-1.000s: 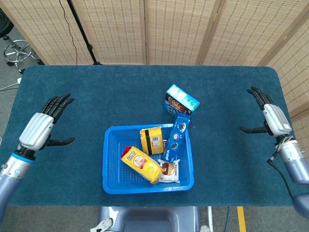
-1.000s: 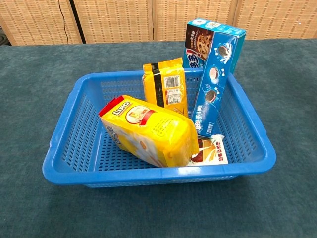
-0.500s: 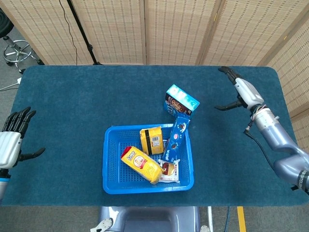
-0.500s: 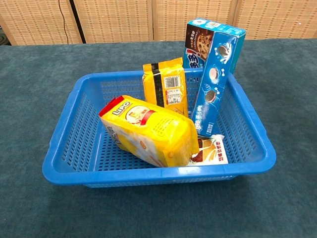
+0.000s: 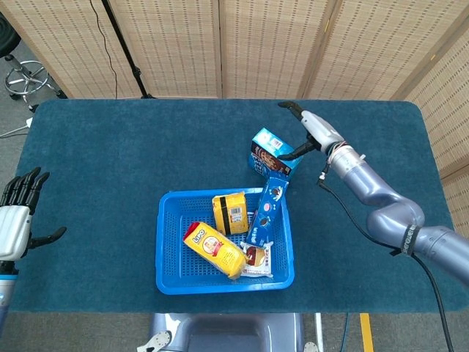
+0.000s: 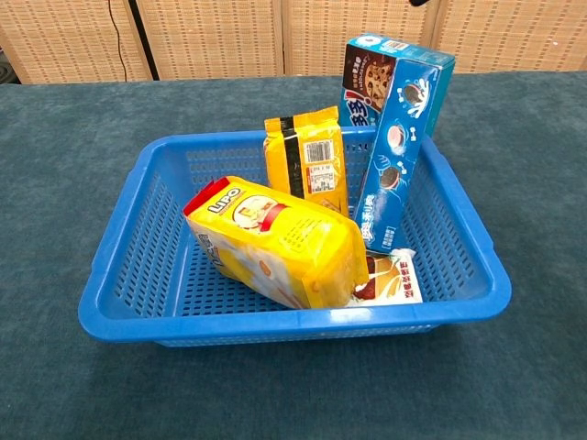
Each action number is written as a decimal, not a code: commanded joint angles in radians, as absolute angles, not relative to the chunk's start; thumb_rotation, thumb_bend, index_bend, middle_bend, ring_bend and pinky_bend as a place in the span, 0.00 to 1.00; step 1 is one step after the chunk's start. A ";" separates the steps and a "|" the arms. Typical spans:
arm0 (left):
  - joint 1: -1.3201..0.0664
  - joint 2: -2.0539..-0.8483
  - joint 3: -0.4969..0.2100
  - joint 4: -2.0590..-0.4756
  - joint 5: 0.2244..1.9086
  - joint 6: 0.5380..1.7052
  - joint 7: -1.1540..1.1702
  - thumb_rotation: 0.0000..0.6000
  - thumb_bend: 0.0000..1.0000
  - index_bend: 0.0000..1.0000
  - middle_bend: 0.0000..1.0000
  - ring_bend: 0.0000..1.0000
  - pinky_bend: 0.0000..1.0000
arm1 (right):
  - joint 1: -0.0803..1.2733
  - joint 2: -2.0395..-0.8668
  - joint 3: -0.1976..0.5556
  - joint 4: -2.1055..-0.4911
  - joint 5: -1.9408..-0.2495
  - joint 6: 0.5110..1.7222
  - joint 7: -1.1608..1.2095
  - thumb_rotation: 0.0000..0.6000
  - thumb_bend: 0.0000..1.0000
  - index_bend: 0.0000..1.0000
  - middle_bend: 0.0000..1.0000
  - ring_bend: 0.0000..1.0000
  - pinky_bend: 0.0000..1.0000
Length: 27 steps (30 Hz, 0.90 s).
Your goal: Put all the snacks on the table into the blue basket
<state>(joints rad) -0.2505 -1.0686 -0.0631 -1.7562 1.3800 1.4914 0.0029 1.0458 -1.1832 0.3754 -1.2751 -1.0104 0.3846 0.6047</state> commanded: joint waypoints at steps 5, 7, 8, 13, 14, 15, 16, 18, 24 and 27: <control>-0.238 -1.068 -0.079 -1.740 1.387 1.495 -0.020 1.00 0.12 0.00 0.00 0.00 0.00 | 1.102 -1.308 0.315 -1.150 -0.877 0.385 0.497 1.00 0.00 0.00 0.00 0.00 0.00; -0.236 -1.069 -0.083 -1.736 1.386 1.492 -0.026 1.00 0.12 0.00 0.00 0.00 0.00 | 1.109 -1.326 0.310 -1.128 -0.853 0.378 0.485 1.00 0.00 0.00 0.00 0.00 0.00; -0.235 -1.068 -0.086 -1.734 1.384 1.488 -0.030 1.00 0.12 0.00 0.00 0.00 0.00 | 1.114 -1.336 0.309 -1.116 -0.837 0.370 0.480 1.00 0.00 0.00 0.00 0.00 0.00; -0.234 -1.067 -0.094 -1.731 1.383 1.476 -0.035 1.00 0.12 0.00 0.00 0.00 0.00 | 1.130 -1.370 0.314 -1.078 -0.797 0.336 0.471 1.00 0.00 0.00 0.00 0.00 0.00; -0.234 -1.067 -0.096 -1.730 1.382 1.473 -0.035 1.00 0.12 0.00 0.00 0.00 0.00 | 1.134 -1.380 0.316 -1.068 -0.788 0.328 0.471 1.00 0.00 0.00 0.00 0.00 0.00; -0.234 -1.068 -0.098 -1.728 1.381 1.470 -0.034 1.00 0.12 0.00 0.00 0.00 0.00 | 1.137 -1.387 0.318 -1.060 -0.782 0.320 0.471 1.00 0.00 0.00 0.00 0.00 0.00; -0.234 -1.068 -0.099 -1.727 1.380 1.467 -0.034 1.00 0.12 0.00 0.00 0.00 0.00 | 1.140 -1.394 0.320 -1.052 -0.778 0.313 0.470 1.00 0.00 0.00 0.00 0.00 0.00; -0.234 -1.070 -0.103 -1.725 1.376 1.463 -0.033 1.00 0.12 0.00 0.00 0.00 0.00 | 1.146 -1.409 0.319 -1.031 -0.772 0.303 0.465 1.00 0.00 0.00 0.00 0.00 0.00; -0.235 -1.074 -0.115 -1.716 1.365 1.451 -0.031 1.00 0.12 0.00 0.00 0.00 0.00 | 1.169 -1.476 0.292 -0.928 -0.757 0.267 0.434 1.00 0.00 0.00 0.00 0.00 0.00; -0.235 -1.076 -0.119 -1.714 1.361 1.446 -0.029 1.00 0.12 0.00 0.00 0.00 0.00 | 1.179 -1.505 0.274 -0.874 -0.746 0.239 0.418 1.00 0.00 0.00 0.01 0.01 0.09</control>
<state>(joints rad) -0.2350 -1.0762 -0.1191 -1.7143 1.3615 1.4456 -0.0296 1.1694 -1.4821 0.2883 -0.9053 -0.7561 0.2581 0.4316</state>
